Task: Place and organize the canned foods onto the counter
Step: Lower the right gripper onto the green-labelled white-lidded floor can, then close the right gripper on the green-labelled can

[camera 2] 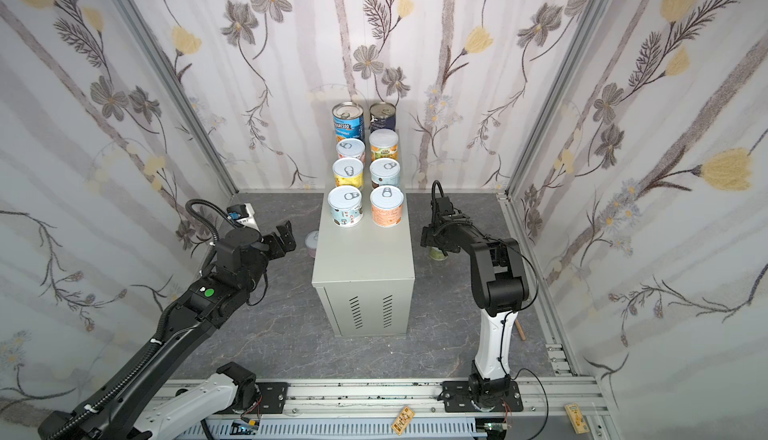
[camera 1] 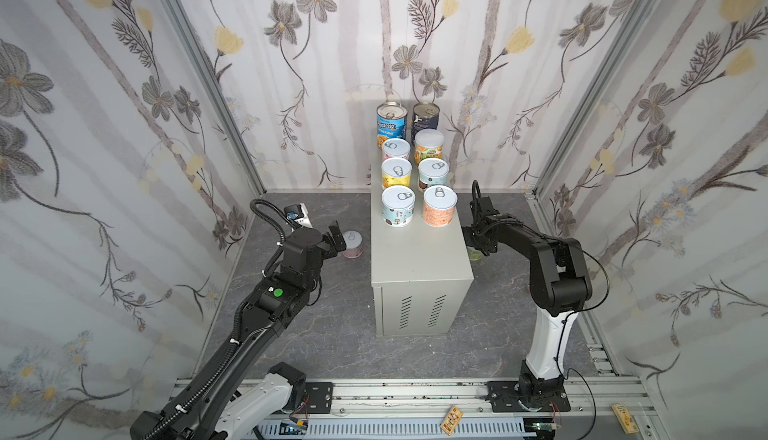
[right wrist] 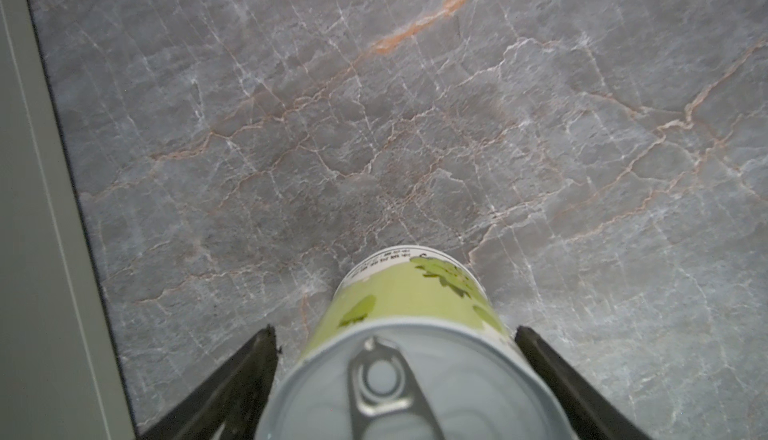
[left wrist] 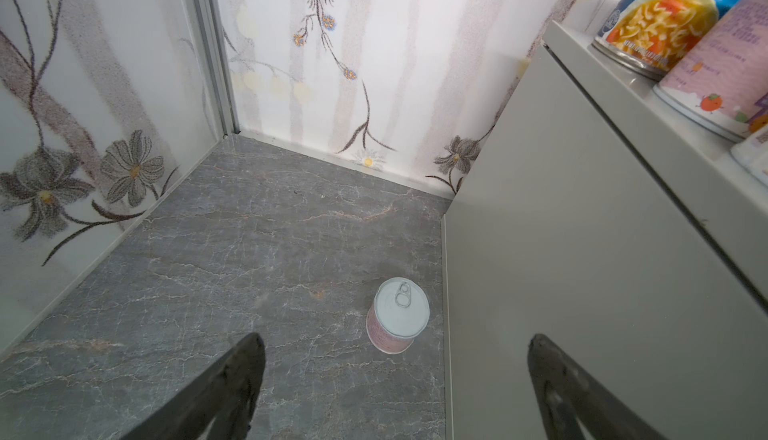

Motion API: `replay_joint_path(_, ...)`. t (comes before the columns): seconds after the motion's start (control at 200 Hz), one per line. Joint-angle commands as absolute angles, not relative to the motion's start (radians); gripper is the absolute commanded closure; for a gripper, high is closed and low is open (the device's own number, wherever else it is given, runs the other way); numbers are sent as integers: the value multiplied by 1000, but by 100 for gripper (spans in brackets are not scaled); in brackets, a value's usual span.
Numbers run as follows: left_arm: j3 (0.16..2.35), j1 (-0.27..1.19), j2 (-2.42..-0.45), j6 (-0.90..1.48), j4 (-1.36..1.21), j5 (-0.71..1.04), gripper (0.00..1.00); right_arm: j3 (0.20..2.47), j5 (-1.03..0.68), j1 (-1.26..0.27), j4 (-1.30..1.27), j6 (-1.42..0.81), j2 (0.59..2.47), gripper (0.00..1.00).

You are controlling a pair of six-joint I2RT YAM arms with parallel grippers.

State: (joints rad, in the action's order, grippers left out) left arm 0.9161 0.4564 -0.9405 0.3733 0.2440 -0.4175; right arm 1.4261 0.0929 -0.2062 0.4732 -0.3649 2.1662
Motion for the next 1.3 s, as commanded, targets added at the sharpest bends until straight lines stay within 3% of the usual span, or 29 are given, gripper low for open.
replay_joint_path(0.0,913,450,-938,382,237,-424,0,1433,101,-213,487,-365,2171,11)
replay_joint_path(0.819,923,436,-973,374,260,-385,0,1352,153,-247,433,-351,2112,20)
replay_joint_path(1.299,953,435,-1022,370,260,-338,0,1097,113,-270,330,-366,1914,25)
